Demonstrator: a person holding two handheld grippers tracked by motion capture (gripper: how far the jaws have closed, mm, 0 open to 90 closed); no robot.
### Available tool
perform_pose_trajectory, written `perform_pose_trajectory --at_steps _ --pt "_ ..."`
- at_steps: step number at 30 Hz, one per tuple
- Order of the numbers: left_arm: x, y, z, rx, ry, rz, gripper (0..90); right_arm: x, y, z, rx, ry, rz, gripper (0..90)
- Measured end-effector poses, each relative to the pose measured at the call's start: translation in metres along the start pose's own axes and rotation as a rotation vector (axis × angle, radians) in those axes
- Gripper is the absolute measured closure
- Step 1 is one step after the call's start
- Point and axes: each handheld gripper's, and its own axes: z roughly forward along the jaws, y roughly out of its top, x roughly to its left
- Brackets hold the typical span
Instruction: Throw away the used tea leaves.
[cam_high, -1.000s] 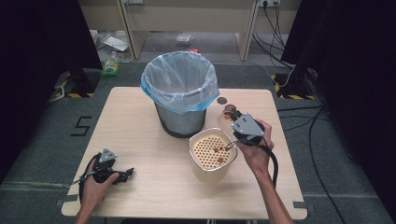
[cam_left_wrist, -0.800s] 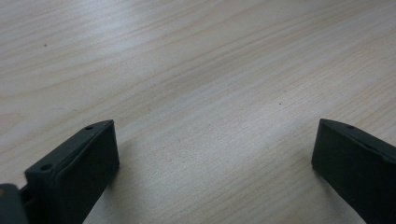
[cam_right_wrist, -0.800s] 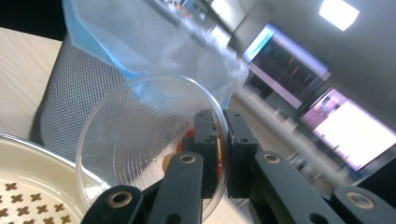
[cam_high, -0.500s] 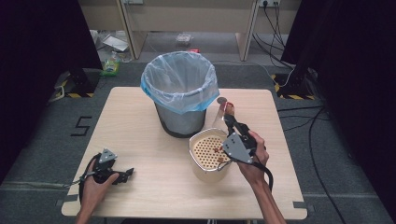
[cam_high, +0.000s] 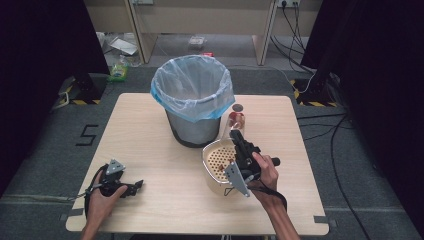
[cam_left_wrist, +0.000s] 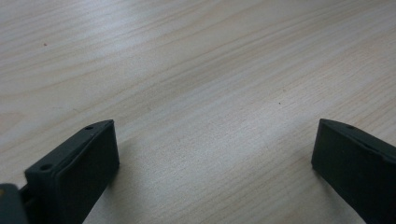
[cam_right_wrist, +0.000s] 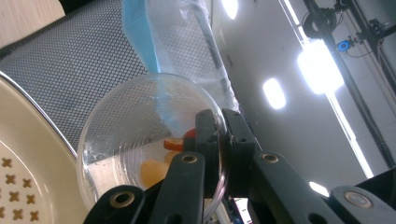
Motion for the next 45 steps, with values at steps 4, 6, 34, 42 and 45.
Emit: perform_pose_trajectory --at_steps 4,6,34,42,45 --pt "0.000 0.000 0.000 -0.003 -0.003 -0.005 0.0 0.008 -0.001 -0.001 -0.004 -0.020 -0.063 86.8" --pt "0.000 0.000 0.000 -0.002 0.001 0.001 0.0 0.009 -0.002 -0.003 -0.012 -0.021 -0.044 87.1" --pt "-0.001 -0.001 0.000 -0.005 0.004 -0.001 0.0 0.019 0.001 -0.009 -0.028 -0.092 -0.205 87.2" --pt "0.000 0.000 0.000 0.000 0.000 -0.002 0.0 0.018 0.002 -0.009 -0.019 -0.101 -0.207 87.2" --pt "-0.001 -0.001 -0.001 -0.004 0.005 0.000 0.0 0.019 0.005 -0.010 -0.035 -0.099 -0.207 87.2"
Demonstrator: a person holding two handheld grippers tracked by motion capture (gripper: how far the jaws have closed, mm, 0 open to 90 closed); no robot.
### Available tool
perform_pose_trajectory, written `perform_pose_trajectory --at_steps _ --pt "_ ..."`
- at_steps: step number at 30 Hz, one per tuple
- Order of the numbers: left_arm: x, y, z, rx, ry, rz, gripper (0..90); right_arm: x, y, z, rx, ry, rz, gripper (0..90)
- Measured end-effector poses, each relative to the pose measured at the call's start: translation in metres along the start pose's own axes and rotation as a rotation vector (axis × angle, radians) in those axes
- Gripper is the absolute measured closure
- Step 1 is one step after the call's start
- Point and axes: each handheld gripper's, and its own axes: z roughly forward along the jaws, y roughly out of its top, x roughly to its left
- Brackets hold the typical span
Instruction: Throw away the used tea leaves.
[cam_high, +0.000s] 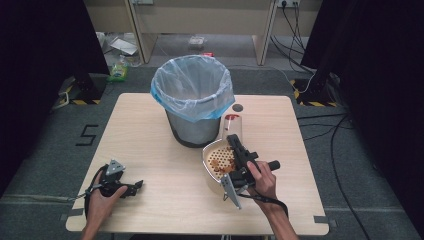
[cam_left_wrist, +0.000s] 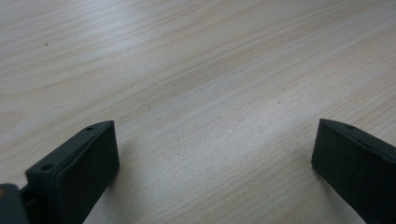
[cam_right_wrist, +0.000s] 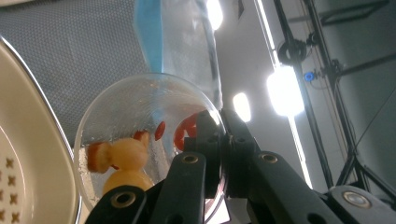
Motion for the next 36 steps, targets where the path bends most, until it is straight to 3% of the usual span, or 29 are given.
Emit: perform_pose_trajectory --at_steps 2,4,6,8,10,13,16,19,20,21,26,30,36 --pt "0.001 0.000 0.000 0.004 -0.006 -0.003 0.0 0.002 0.001 0.002 0.010 0.007 0.005 87.2" --pt "0.000 0.000 0.000 0.000 -0.002 -0.002 0.0 0.000 0.004 0.002 -0.013 -0.007 0.002 87.2" --pt "0.001 0.000 0.000 0.001 -0.004 -0.005 0.0 0.002 0.003 0.006 0.007 0.005 0.006 87.2" --pt "0.001 0.000 0.000 0.001 -0.004 -0.005 0.0 0.001 0.007 0.004 -0.026 -0.004 -0.006 87.1" --pt "0.000 0.000 0.000 0.000 -0.002 -0.004 0.0 -0.001 0.006 0.007 -0.005 0.000 0.010 87.2" --pt "0.001 0.000 0.000 0.005 -0.005 -0.003 0.0 -0.005 0.008 0.005 -0.022 -0.029 0.002 87.2" --pt "0.000 0.000 0.000 -0.001 -0.002 -0.006 0.0 -0.001 0.005 0.008 -0.009 -0.006 0.005 87.1" --pt "0.001 0.000 0.000 0.005 -0.004 -0.003 0.0 -0.007 0.001 0.012 0.023 0.037 0.106 86.9" --pt "0.001 0.000 0.000 0.004 -0.004 -0.003 0.0 -0.011 -0.003 0.016 0.051 0.056 0.187 86.7" --pt "0.001 0.000 0.000 0.005 -0.004 -0.003 0.0 -0.015 -0.006 0.018 0.068 0.067 0.234 86.6" --pt "0.001 0.000 0.000 0.004 -0.003 -0.003 0.0 -0.026 -0.020 0.025 0.122 0.095 0.391 86.6" --pt "0.001 0.000 0.000 0.004 -0.005 -0.004 0.0 -0.035 -0.037 0.033 0.172 0.137 0.558 86.6" --pt "0.001 0.000 0.000 0.005 -0.005 -0.005 0.0 -0.049 -0.058 0.051 0.217 0.164 0.749 86.6"
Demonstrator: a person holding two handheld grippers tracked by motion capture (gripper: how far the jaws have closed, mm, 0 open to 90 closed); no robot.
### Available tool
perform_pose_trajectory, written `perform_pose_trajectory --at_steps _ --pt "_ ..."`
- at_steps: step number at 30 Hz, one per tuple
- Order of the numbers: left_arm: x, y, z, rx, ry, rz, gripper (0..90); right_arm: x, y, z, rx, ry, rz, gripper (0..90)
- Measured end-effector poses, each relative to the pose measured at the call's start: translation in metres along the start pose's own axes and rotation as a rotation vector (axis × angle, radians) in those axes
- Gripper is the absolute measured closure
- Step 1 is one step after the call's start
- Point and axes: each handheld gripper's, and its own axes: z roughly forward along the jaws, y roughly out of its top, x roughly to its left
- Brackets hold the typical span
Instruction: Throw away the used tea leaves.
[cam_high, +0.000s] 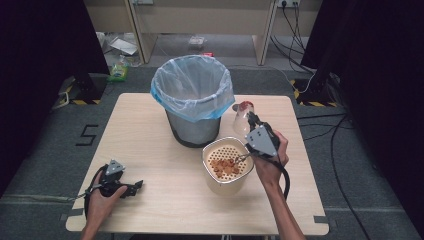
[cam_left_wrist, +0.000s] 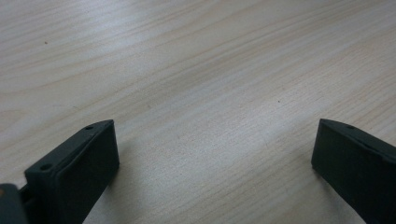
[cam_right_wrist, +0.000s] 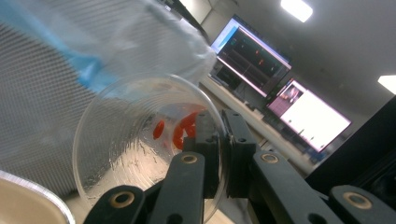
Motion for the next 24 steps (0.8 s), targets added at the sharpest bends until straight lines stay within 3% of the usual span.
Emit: perform_pose_trajectory --at_steps 6,9,15,20,24 --pt "0.000 0.000 0.000 0.001 -0.002 -0.002 0.0 -0.030 0.003 0.014 0.038 0.034 0.162 86.6" --pt "0.000 0.000 0.000 0.001 -0.002 -0.002 0.0 -0.041 0.005 0.021 0.051 0.039 0.188 86.6" --pt "0.000 0.000 0.000 0.001 -0.002 -0.002 0.0 -0.061 0.011 0.036 0.077 0.066 0.289 86.6" --pt "0.000 0.000 0.000 0.001 -0.002 -0.002 0.0 -0.069 0.018 0.045 0.107 0.082 0.310 86.5" --pt "0.000 0.000 0.000 0.001 -0.002 -0.002 0.0 -0.074 0.028 0.049 0.115 0.091 0.294 86.4"
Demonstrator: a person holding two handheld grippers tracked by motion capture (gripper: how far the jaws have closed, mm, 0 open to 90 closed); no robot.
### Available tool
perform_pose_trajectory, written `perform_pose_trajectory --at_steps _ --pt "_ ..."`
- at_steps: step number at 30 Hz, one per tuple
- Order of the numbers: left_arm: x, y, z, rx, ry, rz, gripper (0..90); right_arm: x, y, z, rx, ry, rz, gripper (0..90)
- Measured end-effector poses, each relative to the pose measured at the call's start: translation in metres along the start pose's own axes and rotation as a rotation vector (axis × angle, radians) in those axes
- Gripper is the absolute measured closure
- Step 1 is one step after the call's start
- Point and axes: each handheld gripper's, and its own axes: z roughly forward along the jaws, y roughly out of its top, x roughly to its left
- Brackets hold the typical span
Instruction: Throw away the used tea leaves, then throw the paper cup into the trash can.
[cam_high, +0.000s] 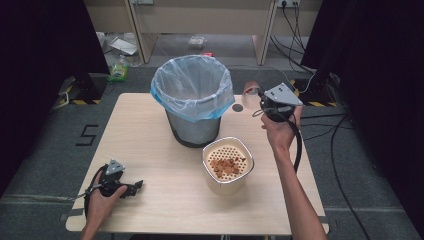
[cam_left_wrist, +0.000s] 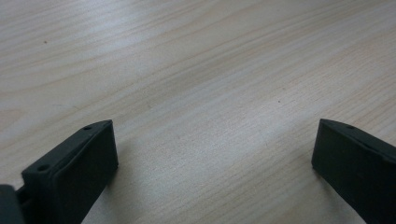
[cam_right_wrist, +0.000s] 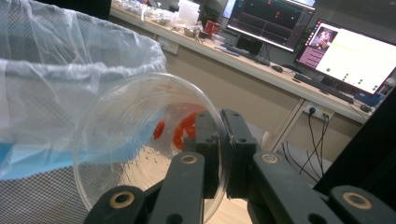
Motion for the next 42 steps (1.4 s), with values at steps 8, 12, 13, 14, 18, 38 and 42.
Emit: perform_pose_trajectory --at_steps 8,12,13,14,18,38,42 --pt "0.000 0.000 0.000 -0.001 0.000 -0.001 0.0 -0.007 0.022 0.000 -0.012 -0.002 -0.008 86.3" --pt "0.000 0.000 0.000 -0.001 0.001 -0.001 0.0 -0.009 0.032 0.002 -0.023 -0.003 -0.014 86.2" --pt "0.000 0.000 0.000 -0.002 0.001 -0.001 0.0 -0.010 0.035 0.003 -0.020 -0.004 -0.014 86.2" --pt "0.000 0.000 0.000 -0.001 0.001 -0.001 0.0 -0.010 0.037 0.004 -0.021 -0.004 -0.013 86.2" --pt "0.000 0.000 0.000 -0.002 0.000 -0.001 0.0 -0.010 0.049 0.006 -0.027 -0.010 -0.030 86.2" --pt "0.000 0.000 0.000 -0.002 0.000 -0.002 0.0 0.047 0.107 0.051 -0.002 0.130 -0.133 85.6" --pt "0.000 0.000 0.000 -0.001 0.000 -0.001 0.0 0.065 0.106 0.070 0.028 0.161 -0.135 85.1"
